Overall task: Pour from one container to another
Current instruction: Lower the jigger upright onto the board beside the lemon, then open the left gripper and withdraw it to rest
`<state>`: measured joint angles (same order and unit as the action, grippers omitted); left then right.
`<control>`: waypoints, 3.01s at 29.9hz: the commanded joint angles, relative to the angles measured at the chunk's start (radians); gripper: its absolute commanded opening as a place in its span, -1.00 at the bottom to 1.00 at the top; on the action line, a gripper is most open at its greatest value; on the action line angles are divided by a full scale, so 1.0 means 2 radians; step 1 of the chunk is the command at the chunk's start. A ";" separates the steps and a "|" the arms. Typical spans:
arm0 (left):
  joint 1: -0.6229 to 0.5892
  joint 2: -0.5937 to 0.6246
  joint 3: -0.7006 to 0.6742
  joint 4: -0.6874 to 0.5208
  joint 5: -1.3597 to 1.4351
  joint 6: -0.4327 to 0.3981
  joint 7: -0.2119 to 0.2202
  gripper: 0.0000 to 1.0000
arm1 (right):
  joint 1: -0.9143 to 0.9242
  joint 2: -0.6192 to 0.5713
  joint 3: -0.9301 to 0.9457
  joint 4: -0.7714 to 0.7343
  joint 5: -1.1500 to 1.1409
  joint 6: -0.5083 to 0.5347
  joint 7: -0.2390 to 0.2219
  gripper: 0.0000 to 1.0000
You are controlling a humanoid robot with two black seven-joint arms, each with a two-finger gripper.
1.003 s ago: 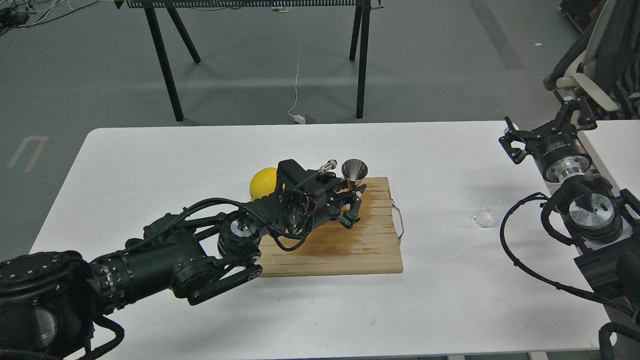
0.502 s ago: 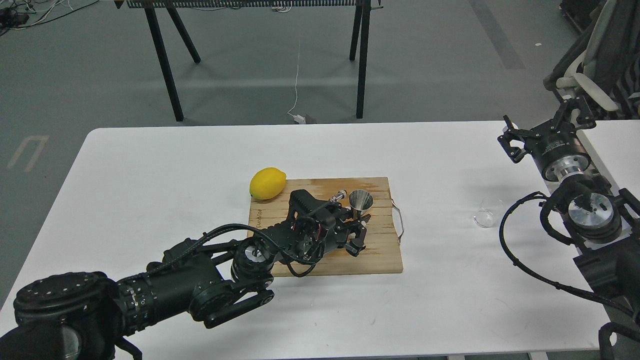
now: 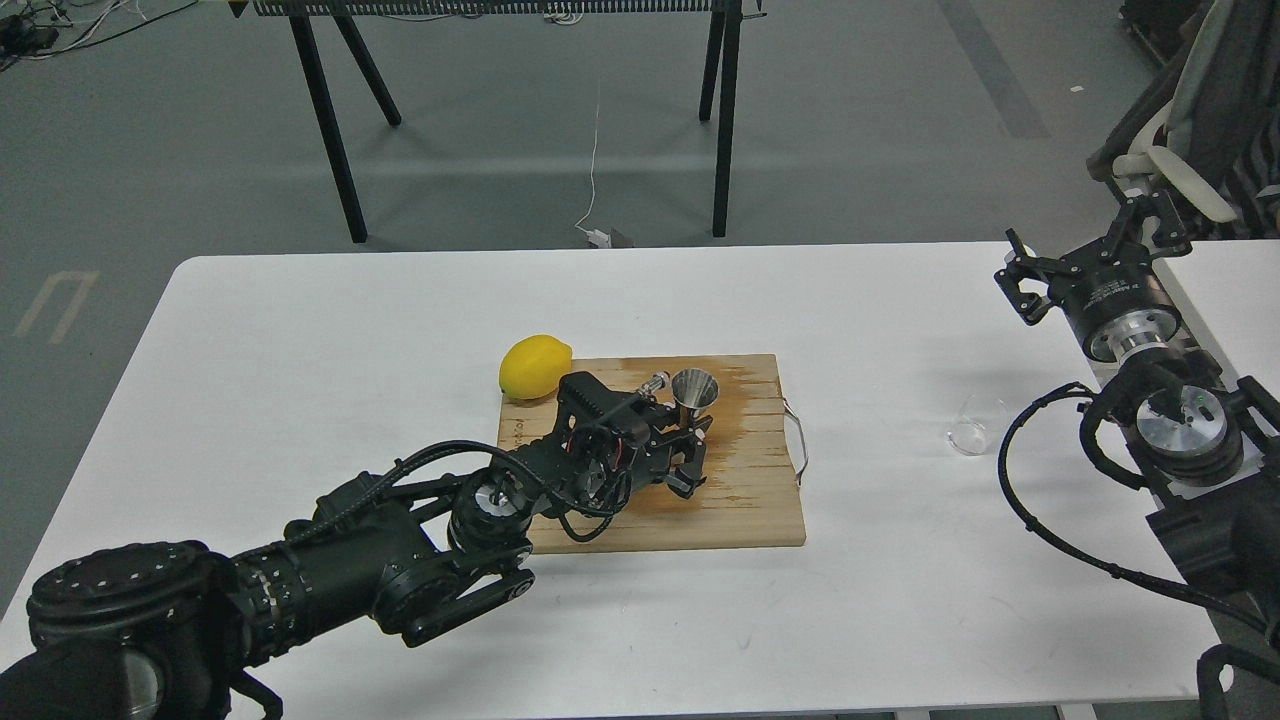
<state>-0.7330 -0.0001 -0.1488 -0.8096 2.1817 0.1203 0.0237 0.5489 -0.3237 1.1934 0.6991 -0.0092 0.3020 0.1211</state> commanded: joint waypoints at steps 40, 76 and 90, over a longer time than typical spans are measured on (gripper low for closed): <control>0.004 0.000 -0.002 -0.001 0.000 0.007 -0.016 0.99 | -0.001 0.000 -0.002 0.006 0.001 0.002 0.000 0.99; 0.072 0.167 -0.090 -0.125 0.000 0.009 -0.018 0.99 | -0.001 0.002 -0.002 0.006 0.001 0.006 -0.002 0.99; 0.110 0.271 -0.245 -0.164 -0.320 0.023 -0.033 0.99 | -0.001 0.002 -0.003 0.007 0.001 0.018 -0.004 0.99</control>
<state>-0.5176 0.5348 -0.5755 -1.1351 1.7613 0.1692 -0.0427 0.5499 -0.3233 1.1915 0.7052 -0.0077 0.3360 0.1162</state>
